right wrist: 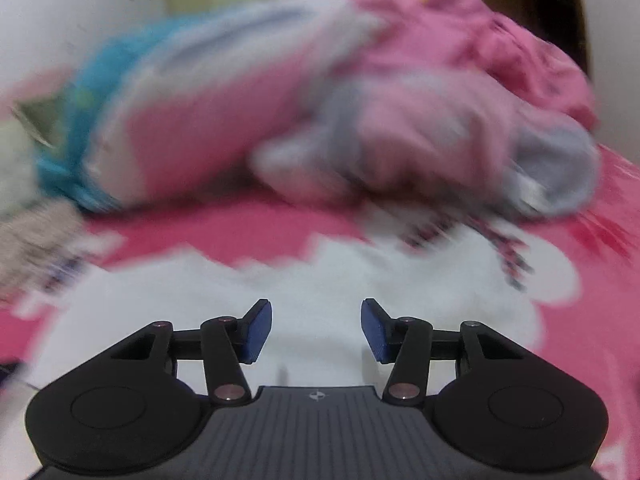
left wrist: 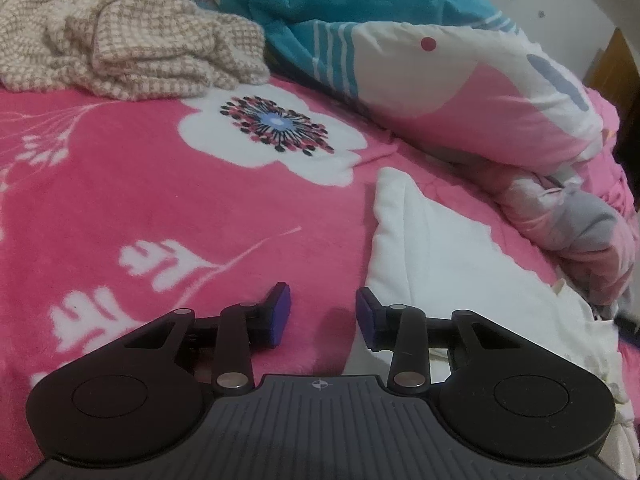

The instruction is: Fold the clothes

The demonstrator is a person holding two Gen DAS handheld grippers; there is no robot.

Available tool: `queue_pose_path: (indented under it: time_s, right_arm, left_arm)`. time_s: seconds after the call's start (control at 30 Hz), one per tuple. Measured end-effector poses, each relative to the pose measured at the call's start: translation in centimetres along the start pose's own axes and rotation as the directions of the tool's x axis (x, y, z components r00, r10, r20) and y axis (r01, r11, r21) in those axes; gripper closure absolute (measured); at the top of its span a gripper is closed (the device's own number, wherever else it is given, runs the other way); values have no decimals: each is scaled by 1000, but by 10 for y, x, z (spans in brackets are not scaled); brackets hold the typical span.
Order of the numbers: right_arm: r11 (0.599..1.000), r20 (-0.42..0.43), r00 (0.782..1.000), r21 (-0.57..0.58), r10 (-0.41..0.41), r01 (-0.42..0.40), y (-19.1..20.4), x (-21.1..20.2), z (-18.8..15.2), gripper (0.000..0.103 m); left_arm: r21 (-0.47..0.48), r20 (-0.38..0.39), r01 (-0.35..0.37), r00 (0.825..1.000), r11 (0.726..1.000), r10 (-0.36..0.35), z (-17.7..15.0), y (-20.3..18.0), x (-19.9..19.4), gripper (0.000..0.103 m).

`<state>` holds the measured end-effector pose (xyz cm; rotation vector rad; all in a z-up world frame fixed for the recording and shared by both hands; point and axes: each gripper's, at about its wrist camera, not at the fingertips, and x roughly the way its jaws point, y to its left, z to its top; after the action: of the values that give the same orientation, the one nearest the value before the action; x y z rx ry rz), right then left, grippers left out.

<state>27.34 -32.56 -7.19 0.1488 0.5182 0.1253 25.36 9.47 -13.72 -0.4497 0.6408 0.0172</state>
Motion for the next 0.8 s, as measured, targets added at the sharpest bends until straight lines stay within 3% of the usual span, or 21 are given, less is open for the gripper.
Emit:
queue_pose_path:
  time_s: [0.17, 0.27, 0.37, 0.53, 0.67, 0.8]
  right_arm:
    - [971, -21, 981, -141, 192, -194, 87, 29, 9, 56]
    - [937, -84, 953, -178, 291, -301, 137, 65, 7, 62]
    - [899, -187, 912, -184, 365, -398, 186, 107, -1, 66]
    - [930, -276, 928, -200, 250, -309, 210, 158, -14, 66]
    - [955, -188, 941, -39, 281, -293, 167, 93, -2, 66]
    - [974, -118, 967, 58, 226, -221, 102, -16, -12, 63]
  left_arm:
    - [-15, -1, -4, 1000, 1000, 4, 1, 4, -1, 67]
    - [-26, -2, -5, 1000, 1000, 5, 1, 6, -1, 67]
    - [-27, -6, -2, 1000, 1000, 2, 2, 6, -1, 67]
    - [-35, -21, 17, 1000, 999, -18, 4, 8, -1, 66]
    - [-33, -33, 44, 998, 998, -45, 6, 10, -4, 61]
    - [-36, -40, 51, 998, 998, -52, 5, 7, -10, 56]
